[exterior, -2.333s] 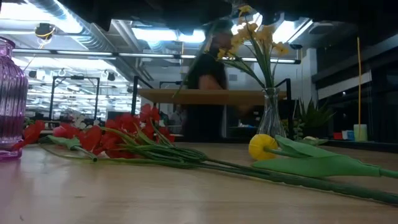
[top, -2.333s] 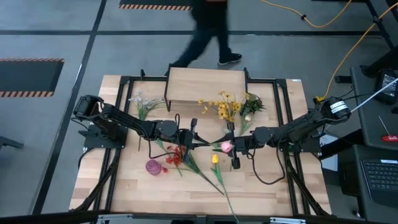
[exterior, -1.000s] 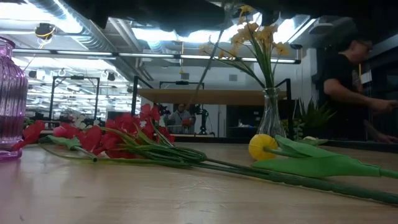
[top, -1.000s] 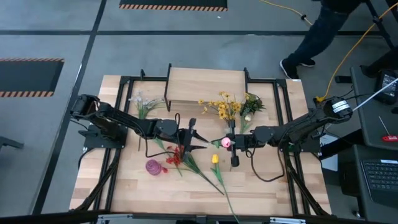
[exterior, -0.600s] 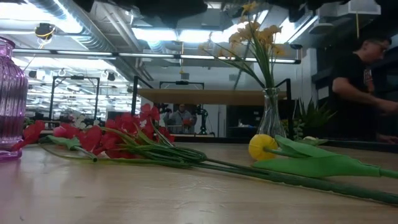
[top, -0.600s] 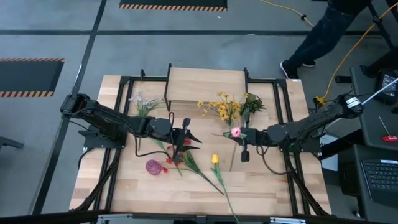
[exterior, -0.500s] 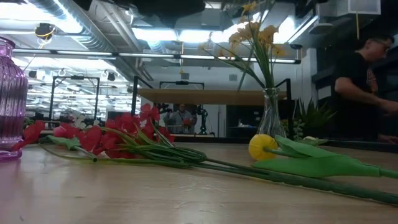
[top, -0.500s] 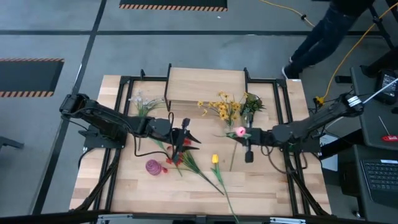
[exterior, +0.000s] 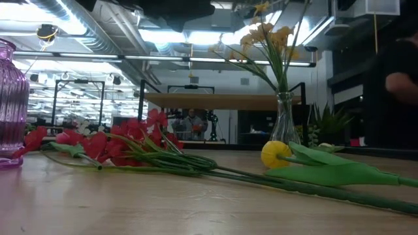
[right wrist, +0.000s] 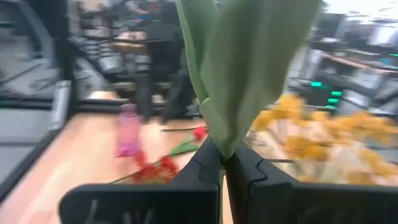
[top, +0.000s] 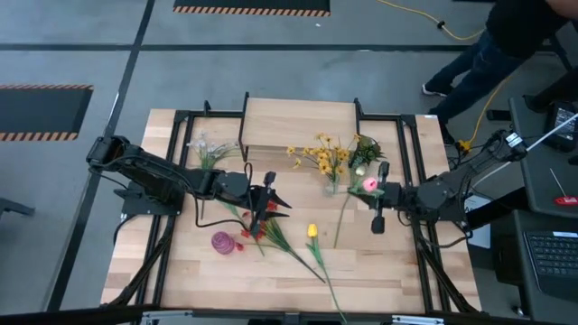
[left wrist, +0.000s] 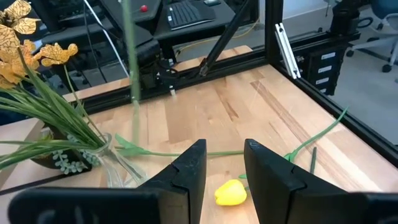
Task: Pick and place flowers into a vace then onto a shelf
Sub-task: Put the pink flower into the transparent vase
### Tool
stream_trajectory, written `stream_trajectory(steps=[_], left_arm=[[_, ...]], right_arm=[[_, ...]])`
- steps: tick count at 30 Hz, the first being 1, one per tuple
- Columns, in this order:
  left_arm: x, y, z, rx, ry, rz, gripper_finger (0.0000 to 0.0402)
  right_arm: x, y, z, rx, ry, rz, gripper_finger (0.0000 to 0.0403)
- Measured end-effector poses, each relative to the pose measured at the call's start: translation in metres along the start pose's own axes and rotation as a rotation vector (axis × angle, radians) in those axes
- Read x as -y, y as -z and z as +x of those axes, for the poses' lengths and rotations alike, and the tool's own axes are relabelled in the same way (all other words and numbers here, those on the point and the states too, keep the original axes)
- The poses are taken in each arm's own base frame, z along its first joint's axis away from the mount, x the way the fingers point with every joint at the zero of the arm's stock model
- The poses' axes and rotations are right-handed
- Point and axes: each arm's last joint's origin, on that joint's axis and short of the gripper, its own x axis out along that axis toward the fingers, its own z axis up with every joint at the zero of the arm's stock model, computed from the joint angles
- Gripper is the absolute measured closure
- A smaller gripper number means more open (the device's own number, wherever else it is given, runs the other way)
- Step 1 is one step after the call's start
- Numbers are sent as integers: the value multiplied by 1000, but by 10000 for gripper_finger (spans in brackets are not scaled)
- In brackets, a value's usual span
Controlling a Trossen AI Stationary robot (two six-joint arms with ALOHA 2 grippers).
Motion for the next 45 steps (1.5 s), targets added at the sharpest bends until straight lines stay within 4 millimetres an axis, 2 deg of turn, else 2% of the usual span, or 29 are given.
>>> stream_trajectory(steps=[17, 25, 34, 45], left_arm=[[-1, 0, 0, -9, -49, 1, 302], [-1, 1, 0, -11, -49, 1, 301], [-1, 1, 0, -12, -50, 2, 303], [-1, 1, 0, -12, -50, 2, 300]], right_arm=[[22, -12, -20, 45, 76, 5, 398], [21, -2, -19, -29, 79, 57, 398], [22, -2, -19, -25, 98, 61, 398], [34, -3, -12, -17, 202, 126, 399]])
